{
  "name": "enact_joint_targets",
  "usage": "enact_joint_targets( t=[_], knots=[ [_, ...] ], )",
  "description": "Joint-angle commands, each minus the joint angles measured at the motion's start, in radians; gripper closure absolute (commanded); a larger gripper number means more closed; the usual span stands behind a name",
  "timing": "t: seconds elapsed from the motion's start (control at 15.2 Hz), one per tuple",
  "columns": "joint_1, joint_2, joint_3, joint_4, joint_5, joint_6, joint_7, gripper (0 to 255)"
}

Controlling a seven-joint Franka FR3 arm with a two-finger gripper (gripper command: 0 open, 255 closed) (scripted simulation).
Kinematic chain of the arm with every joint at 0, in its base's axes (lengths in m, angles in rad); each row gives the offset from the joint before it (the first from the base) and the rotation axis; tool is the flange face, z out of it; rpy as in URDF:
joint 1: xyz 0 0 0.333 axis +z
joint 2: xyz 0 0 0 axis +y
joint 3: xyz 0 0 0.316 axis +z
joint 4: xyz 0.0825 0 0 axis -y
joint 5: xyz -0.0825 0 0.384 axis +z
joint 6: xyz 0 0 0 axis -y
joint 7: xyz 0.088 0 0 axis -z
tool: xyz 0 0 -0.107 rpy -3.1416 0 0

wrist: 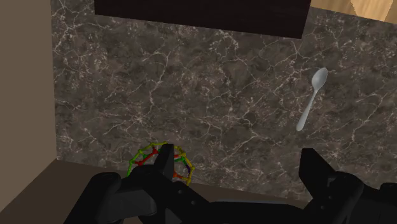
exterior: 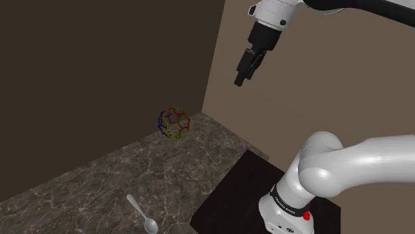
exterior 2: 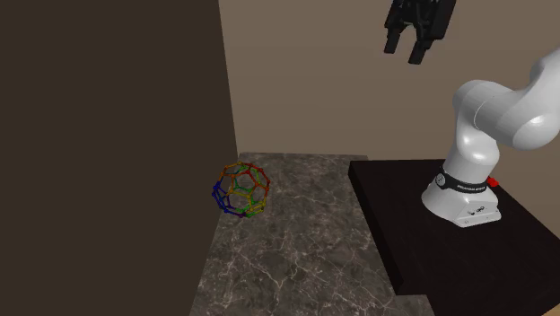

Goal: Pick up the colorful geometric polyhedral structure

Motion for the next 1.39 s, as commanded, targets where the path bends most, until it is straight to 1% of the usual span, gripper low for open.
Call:
enact_joint_targets(
  t=[0.0,0.33,0.66,0.99,1.32],
  knots=[
    [0.0,0.0,0.0,0.0,0.0,0.0,0.0,0],
    [-0.003,0.124,-0.044,-0.034,-0.022,0.14,-0.081,0],
    [-0.005,0.276,-0.084,-0.032,-0.035,0.272,-0.159,0],
    [-0.004,0.449,-0.119,0.005,-0.035,0.389,-0.237,0],
    [-0.003,0.635,-0.148,0.077,-0.021,0.484,-0.316,0]
  ],
)
